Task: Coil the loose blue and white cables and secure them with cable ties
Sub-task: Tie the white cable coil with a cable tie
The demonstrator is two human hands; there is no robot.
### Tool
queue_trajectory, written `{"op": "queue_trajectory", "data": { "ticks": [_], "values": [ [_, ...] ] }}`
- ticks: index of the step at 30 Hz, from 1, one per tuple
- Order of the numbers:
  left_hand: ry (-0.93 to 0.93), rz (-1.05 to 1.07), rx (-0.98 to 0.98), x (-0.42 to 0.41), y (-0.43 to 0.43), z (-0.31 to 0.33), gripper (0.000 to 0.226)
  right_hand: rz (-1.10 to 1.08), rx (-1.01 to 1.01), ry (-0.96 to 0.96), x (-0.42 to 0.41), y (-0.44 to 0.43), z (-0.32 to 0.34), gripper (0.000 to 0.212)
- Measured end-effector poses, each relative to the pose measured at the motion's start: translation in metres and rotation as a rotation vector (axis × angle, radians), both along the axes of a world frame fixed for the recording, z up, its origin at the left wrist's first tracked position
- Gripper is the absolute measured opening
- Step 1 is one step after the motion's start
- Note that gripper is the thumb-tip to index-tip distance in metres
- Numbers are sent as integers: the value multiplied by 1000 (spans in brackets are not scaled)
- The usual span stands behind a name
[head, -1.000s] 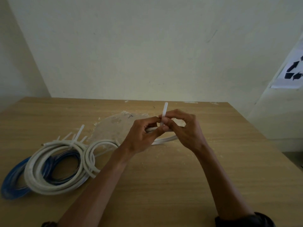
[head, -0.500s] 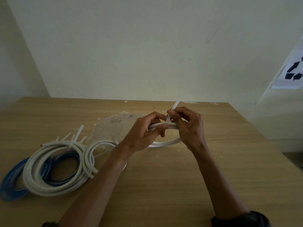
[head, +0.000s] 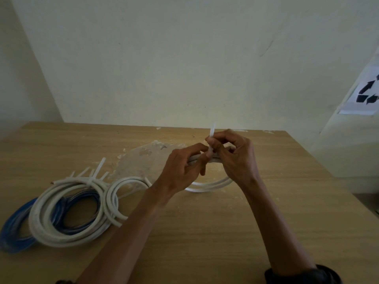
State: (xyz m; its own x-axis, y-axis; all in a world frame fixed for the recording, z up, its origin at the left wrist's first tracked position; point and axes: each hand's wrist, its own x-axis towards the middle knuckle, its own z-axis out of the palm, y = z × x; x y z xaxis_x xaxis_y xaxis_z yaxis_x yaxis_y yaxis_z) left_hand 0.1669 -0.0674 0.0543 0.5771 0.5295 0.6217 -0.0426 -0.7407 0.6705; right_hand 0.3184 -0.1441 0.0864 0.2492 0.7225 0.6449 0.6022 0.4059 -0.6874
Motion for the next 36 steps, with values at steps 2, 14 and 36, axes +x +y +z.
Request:
{"op": "queue_trajectory", "data": {
  "ticks": [2, 14, 36],
  "values": [
    [-12, -12, -37, 1, -1, 1, 22, -1, 1, -70, 1, -2, 2, 4],
    [-106, -103, -353, 5, -6, 9, 15, 37, -14, -33, 6, -1, 6, 3],
    [-123, 70, -565, -37, 31, 12, 34, -255, 0, -261, -11, 40, -34, 31]
  ]
}}
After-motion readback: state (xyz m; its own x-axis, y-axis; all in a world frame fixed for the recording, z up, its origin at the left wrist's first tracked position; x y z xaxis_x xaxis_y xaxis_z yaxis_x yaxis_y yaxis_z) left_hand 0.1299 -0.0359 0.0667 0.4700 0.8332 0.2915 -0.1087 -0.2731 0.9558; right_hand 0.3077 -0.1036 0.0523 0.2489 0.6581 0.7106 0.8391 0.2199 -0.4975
